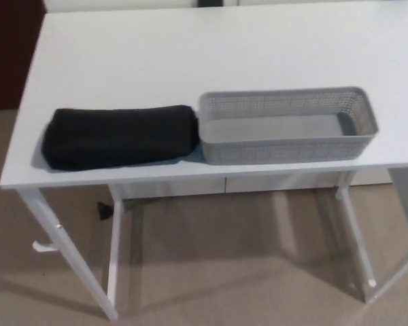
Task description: The robot walk towards a table in front and pick up a black pencil case on the left hand side and put the pencil case into a small container on the right hand side
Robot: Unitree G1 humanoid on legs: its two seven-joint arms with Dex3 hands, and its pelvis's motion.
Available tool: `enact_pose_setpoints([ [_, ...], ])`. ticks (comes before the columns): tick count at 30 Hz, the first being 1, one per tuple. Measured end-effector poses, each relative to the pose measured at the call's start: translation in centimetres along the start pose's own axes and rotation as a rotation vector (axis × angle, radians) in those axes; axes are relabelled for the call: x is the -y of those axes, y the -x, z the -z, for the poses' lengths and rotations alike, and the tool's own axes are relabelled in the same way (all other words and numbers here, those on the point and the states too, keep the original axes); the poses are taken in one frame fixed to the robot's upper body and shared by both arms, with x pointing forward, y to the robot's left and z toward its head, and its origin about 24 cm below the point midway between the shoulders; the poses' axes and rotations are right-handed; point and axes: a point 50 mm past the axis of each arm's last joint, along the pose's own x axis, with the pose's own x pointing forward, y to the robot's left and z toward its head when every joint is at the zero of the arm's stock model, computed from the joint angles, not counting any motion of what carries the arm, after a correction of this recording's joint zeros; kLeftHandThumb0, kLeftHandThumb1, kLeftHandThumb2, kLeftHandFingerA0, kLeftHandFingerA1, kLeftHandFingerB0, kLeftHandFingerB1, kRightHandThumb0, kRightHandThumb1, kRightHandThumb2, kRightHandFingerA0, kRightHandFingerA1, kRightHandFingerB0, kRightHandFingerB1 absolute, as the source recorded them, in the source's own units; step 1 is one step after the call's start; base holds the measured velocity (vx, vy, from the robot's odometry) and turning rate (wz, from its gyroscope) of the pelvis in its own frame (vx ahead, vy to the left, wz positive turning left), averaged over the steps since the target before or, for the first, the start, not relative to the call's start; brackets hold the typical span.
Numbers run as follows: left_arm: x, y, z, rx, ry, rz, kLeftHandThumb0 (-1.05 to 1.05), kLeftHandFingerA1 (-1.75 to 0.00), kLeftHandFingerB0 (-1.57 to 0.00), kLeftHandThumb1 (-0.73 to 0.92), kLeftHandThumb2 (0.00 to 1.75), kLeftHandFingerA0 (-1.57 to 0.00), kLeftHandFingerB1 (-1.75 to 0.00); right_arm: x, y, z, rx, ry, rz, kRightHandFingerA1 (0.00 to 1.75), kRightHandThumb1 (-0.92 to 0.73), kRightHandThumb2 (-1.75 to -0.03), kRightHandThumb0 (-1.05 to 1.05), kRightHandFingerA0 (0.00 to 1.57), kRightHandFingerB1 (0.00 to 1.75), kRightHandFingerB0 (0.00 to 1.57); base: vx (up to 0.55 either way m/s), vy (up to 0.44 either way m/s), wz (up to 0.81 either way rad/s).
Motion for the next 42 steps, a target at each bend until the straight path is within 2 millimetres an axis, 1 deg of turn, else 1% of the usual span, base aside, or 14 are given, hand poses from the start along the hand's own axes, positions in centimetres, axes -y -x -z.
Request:
enact_pose_setpoints([
  [1, 0.06, -0.02, 0.00, -0.001, 0.000, 0.002, -0.40, -0.38, -0.26, 0.54, 0.57, -0.35, -0.31, 0.10, 0.05, 0.10, -0.004, 0.002, 0.003, 0.53, -0.46, -0.53, -0.28, 0.68, 0.45, 0.46, 0.00, 0.000, 0.00],
  [2, 0.08, -0.03, 0.00, -0.001, 0.000, 0.003, -0.48, -0.47, -0.22, 0.43, 0.71, -0.30, -0.41, 0.15, 0.10, 0.19, -0.007, 0.004, 0.005, 0.52, -0.46, -0.53, -0.26, 0.65, 0.44, 0.44, 0.05, -0.039, -0.06],
  [4, 0.11, -0.02, 0.05, -0.003, 0.001, 0.005, -0.47, -0.47, -0.21, 0.42, 0.70, -0.29, -0.41, 0.23, 0.16, 0.30, -0.011, 0.004, 0.008, 0.52, -0.46, -0.53, -0.26, 0.66, 0.45, 0.45, 0.06, -0.014, -0.13],
  [5, 0.12, 0.00, 0.10, -0.004, 0.001, 0.005, -0.41, -0.38, -0.26, 0.53, 0.57, -0.34, -0.31, 0.25, 0.17, 0.33, -0.012, 0.004, 0.008, 0.52, -0.46, -0.53, -0.25, 0.67, 0.44, 0.45, 0.06, -0.001, -0.10],
  [7, 0.13, 0.01, 0.14, -0.006, 0.002, 0.005, -0.48, -0.47, -0.21, 0.42, 0.70, -0.30, -0.41, 0.22, 0.21, 0.42, -0.015, 0.005, 0.007, 0.53, -0.46, -0.53, -0.25, 0.69, 0.44, 0.45, 0.03, 0.052, -0.01],
  [10, 0.44, 0.05, 0.40, -0.013, 0.007, 0.013, -0.47, -0.48, -0.21, 0.42, 0.71, -0.30, -0.41, 0.20, 0.32, 0.64, -0.024, 0.004, 0.008, 0.53, -0.46, -0.53, -0.23, 0.69, 0.44, 0.46, 0.11, 0.208, -0.02],
  [11, 0.40, 0.07, 0.44, -0.015, 0.007, 0.013, -0.42, -0.40, -0.27, 0.53, 0.56, -0.37, -0.32, 0.08, 0.27, 0.57, -0.022, 0.001, 0.006, 0.52, -0.46, -0.53, -0.25, 0.69, 0.44, 0.46, 0.12, 0.296, -0.18],
  [14, -0.29, 0.17, 0.33, -0.014, -0.002, -0.003, -0.40, -0.40, -0.27, 0.53, 0.56, -0.37, -0.32, -0.26, 0.10, 0.27, -0.012, 0.004, -0.003, 0.52, -0.47, -0.54, -0.26, 0.68, 0.44, 0.45, 0.06, 0.148, 0.06],
  [20, -0.29, 0.22, 0.45, -0.017, -0.004, -0.003, -0.41, -0.39, -0.28, 0.52, 0.56, -0.39, -0.31, -0.33, 0.15, 0.34, -0.013, 0.008, -0.006, 0.52, -0.47, -0.53, -0.25, 0.67, 0.44, 0.45, 0.00, 0.000, 0.00],
  [21, -0.26, 0.23, 0.46, -0.017, -0.005, -0.002, -0.48, -0.47, -0.21, 0.42, 0.71, -0.31, -0.41, -0.33, 0.19, 0.40, -0.015, 0.007, -0.007, 0.53, -0.46, -0.53, -0.24, 0.67, 0.45, 0.45, 0.07, -0.104, 0.06],
  [23, -0.29, 0.15, 0.29, -0.012, -0.007, -0.002, -0.49, -0.47, -0.21, 0.42, 0.71, -0.30, -0.41, -0.28, 0.18, 0.40, -0.015, 0.004, -0.004, 0.53, -0.46, -0.53, -0.24, 0.68, 0.45, 0.46, 0.08, -0.142, 0.10],
  [24, -0.31, 0.12, 0.21, -0.011, -0.007, -0.003, -0.42, -0.39, -0.28, 0.53, 0.56, -0.38, -0.32, -0.26, 0.17, 0.40, -0.016, 0.004, -0.004, 0.52, -0.46, -0.53, -0.25, 0.69, 0.45, 0.46, 0.09, -0.189, 0.17],
  [33, -0.04, -0.08, -0.09, -0.002, -0.005, 0.006, -0.42, -0.42, -0.29, 0.52, 0.56, -0.39, -0.32, 0.44, 0.08, 0.27, -0.014, 0.024, 0.011, 0.51, -0.47, -0.53, -0.27, 0.67, 0.43, 0.46, -0.01, -0.074, -0.03],
  [42, -0.15, 0.00, 0.00, -0.004, -0.009, 0.002, -0.42, -0.42, -0.28, 0.53, 0.56, -0.40, -0.32, -0.02, 0.12, 0.37, -0.018, 0.029, -0.005, 0.52, -0.46, -0.53, -0.26, 0.70, 0.44, 0.46, 0.02, 0.254, 0.07],
])
